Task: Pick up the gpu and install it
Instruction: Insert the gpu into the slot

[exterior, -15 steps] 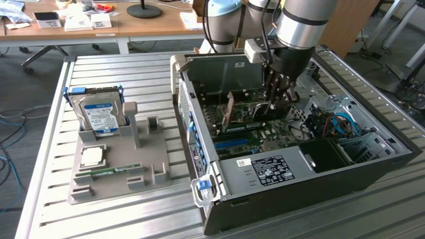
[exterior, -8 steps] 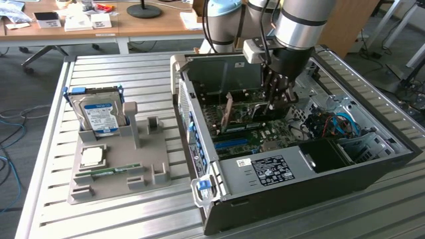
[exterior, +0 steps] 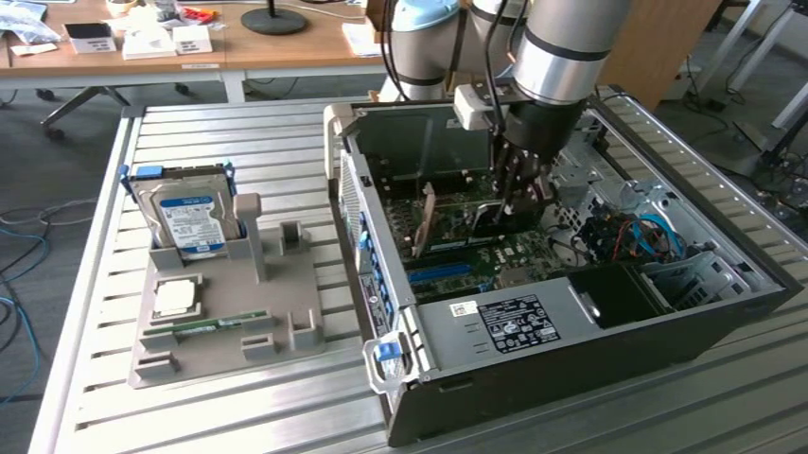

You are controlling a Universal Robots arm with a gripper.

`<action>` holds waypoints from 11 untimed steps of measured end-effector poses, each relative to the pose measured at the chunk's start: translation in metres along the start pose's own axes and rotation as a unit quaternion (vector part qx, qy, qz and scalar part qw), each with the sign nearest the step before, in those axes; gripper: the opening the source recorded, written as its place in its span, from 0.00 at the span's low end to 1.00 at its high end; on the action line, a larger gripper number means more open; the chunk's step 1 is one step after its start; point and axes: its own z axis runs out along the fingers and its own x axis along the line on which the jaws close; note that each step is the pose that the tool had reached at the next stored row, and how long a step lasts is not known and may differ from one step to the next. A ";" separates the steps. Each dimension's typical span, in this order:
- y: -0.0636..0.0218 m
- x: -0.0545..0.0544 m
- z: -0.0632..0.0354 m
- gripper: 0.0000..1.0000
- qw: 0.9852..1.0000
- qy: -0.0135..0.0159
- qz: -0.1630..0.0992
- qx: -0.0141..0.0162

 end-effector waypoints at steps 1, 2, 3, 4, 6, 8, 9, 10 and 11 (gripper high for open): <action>0.0001 0.000 0.0008 0.27 1.000 0.000 0.000 0.000; 0.0002 0.000 0.0009 0.27 1.000 0.000 0.000 0.000; 0.0002 0.000 0.0009 0.27 1.000 0.000 0.000 0.000; 0.0003 0.000 0.0009 0.27 1.000 0.000 0.000 0.000; 0.0007 0.000 0.0014 0.27 1.000 0.000 0.000 0.000; 0.0016 0.000 0.0032 0.27 1.000 0.000 0.000 0.000; 0.0017 0.000 0.0041 0.27 1.000 0.000 0.000 0.000; 0.0017 0.000 0.0047 0.27 1.000 0.000 0.000 0.000; 0.0017 0.000 0.0048 0.27 1.000 0.000 0.000 0.000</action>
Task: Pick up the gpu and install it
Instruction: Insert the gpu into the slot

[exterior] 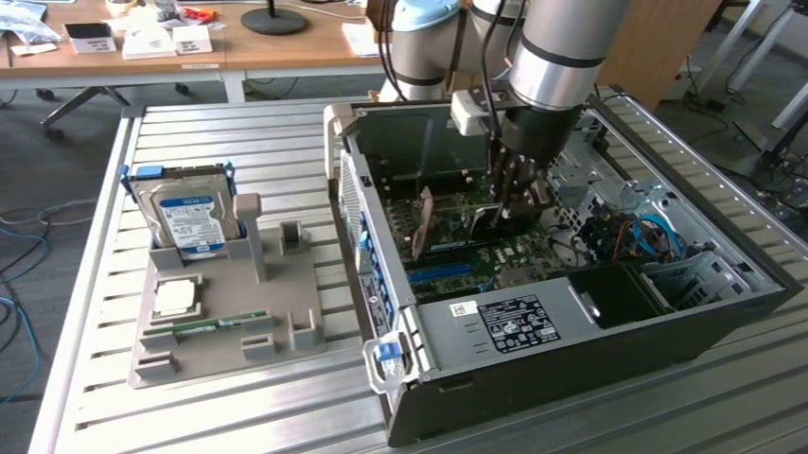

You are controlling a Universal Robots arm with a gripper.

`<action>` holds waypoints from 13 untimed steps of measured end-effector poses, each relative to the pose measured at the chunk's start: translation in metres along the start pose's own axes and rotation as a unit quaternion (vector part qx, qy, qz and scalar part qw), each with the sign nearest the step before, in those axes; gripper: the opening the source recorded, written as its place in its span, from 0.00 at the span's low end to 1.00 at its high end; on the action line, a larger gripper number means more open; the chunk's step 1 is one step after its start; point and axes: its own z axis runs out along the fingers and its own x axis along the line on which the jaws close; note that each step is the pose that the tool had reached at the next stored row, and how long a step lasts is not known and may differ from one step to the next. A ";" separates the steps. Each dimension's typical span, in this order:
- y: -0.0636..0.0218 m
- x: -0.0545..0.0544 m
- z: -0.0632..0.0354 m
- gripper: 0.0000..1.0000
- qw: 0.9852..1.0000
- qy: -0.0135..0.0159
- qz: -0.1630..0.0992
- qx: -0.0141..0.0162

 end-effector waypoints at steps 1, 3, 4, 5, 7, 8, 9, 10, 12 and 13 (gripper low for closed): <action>0.0001 0.000 0.0009 0.27 1.000 0.000 0.000 0.000; 0.0001 0.000 0.0021 0.27 1.000 0.000 0.000 0.000; 0.0001 0.000 0.0022 0.27 1.000 0.000 0.000 0.000; 0.0001 0.000 0.0025 0.27 1.000 0.000 0.000 0.000; 0.0001 0.000 0.0032 0.27 1.000 0.000 0.000 0.000; 0.0001 0.000 0.0035 0.27 1.000 0.000 0.000 0.000; 0.0002 0.000 0.0036 0.27 1.000 0.000 0.000 0.000; 0.0002 0.000 0.0036 0.27 1.000 0.000 0.000 0.000; 0.0001 0.000 0.0037 0.27 1.000 0.000 0.000 0.000; 0.0001 0.000 0.0037 0.27 1.000 0.000 0.000 0.000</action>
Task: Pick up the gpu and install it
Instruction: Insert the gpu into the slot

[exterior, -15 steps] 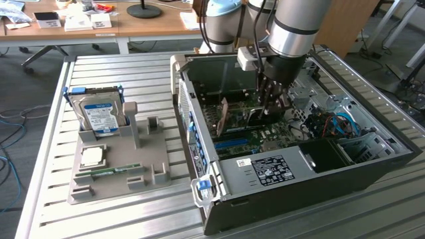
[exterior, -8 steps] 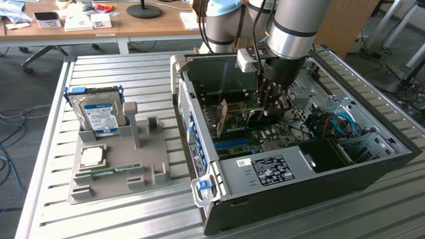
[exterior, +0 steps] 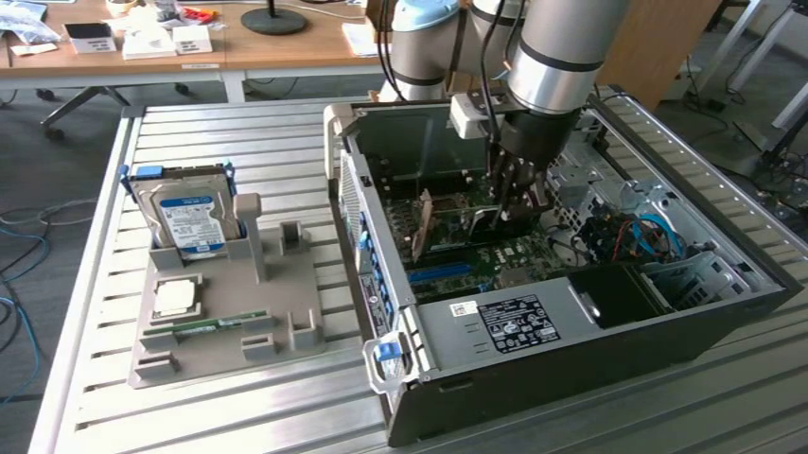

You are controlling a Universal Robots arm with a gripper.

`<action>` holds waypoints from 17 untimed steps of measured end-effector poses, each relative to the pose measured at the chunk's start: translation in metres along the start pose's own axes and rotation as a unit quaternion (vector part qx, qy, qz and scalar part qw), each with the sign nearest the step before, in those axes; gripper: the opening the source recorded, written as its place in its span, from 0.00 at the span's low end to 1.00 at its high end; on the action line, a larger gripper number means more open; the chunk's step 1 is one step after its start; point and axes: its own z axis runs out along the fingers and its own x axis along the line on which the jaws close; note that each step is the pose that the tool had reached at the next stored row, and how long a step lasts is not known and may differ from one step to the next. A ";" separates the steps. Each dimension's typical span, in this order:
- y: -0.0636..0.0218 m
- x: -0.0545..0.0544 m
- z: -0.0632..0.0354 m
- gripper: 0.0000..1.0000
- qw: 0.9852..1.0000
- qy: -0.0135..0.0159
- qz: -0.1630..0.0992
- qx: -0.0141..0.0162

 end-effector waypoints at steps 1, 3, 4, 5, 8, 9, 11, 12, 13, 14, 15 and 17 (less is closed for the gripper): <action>0.0000 0.000 0.0000 0.27 1.000 0.000 0.000 0.000; 0.0000 0.000 0.0000 0.27 1.000 0.000 0.000 0.000; 0.0000 0.000 0.0000 0.27 1.000 0.000 0.000 0.000; 0.0000 0.000 0.0002 0.27 1.000 0.000 0.000 0.000; 0.0000 0.000 0.0008 0.27 1.000 0.000 0.000 0.000; 0.0000 0.000 0.0008 0.27 1.000 0.000 0.000 0.000; 0.0002 0.000 0.0008 0.27 1.000 0.000 0.000 0.000; 0.0010 0.000 0.0010 0.27 1.000 0.000 0.000 0.000; 0.0022 0.000 0.0011 0.27 1.000 0.000 0.000 0.000; 0.0034 0.000 0.0011 0.27 1.000 0.000 0.000 0.000; 0.0047 0.000 0.0010 0.27 1.000 0.000 0.000 0.000; 0.0071 0.000 0.0011 0.27 1.000 0.000 0.000 0.000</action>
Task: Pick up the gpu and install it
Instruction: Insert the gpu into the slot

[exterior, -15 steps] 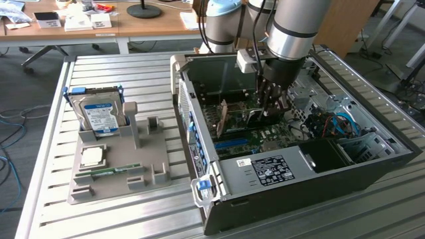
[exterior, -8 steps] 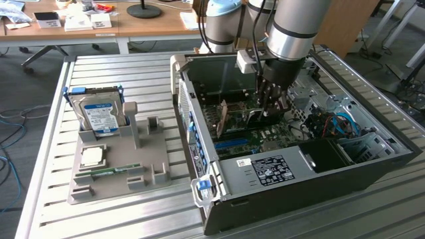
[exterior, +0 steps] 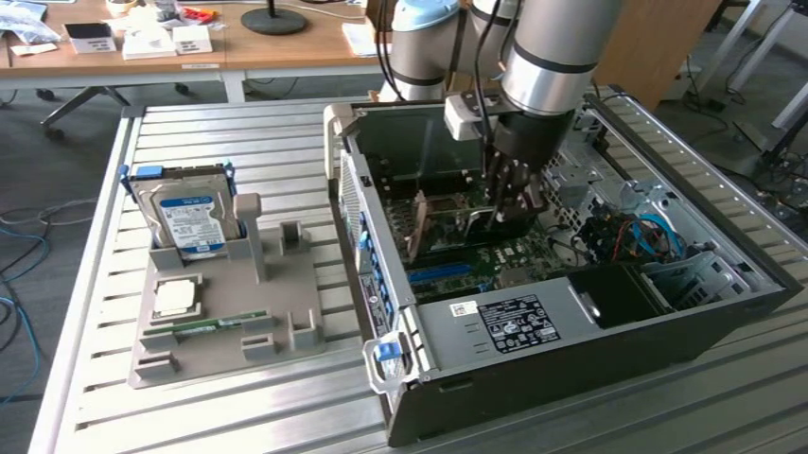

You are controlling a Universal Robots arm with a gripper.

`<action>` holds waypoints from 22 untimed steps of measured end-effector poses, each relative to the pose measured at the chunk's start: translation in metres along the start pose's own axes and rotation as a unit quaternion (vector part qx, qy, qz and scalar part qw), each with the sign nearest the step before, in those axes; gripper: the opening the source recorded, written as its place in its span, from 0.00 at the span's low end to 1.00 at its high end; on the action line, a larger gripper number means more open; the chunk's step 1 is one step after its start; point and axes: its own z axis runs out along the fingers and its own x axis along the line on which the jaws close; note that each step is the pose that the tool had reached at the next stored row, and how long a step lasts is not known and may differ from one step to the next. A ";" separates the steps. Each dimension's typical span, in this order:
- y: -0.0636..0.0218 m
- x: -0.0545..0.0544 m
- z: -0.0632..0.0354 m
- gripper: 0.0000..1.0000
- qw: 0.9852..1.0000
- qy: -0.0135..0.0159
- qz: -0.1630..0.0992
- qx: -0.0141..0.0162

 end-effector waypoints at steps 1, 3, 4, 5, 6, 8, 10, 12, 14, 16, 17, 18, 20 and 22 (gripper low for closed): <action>0.0011 0.000 0.0000 0.27 1.000 0.000 0.000 0.000; 0.0034 0.000 0.0002 0.27 1.000 0.000 0.000 0.000; 0.0044 0.000 0.0009 0.27 1.000 0.000 0.000 0.000; 0.0050 0.000 0.0018 0.27 1.000 0.000 0.000 0.000; 0.0055 0.000 0.0028 0.27 1.000 0.000 0.000 0.000; 0.0063 0.001 0.0047 0.27 1.000 0.000 0.000 0.000; 0.0068 0.001 0.0060 0.27 1.000 0.000 0.000 0.000; 0.0069 0.001 0.0061 0.27 1.000 0.000 0.000 0.000; 0.0077 0.001 0.0063 0.27 1.000 0.000 0.000 0.000; 0.0087 0.001 0.0064 0.27 1.000 0.000 0.000 0.000; 0.0095 0.001 0.0064 0.27 1.000 0.000 0.000 0.000; 0.0105 0.001 0.0063 0.27 1.000 0.000 0.000 0.000; 0.0128 0.001 0.0062 0.27 1.000 0.000 0.000 0.000; 0.0155 0.001 0.0062 0.27 1.000 0.000 0.000 0.000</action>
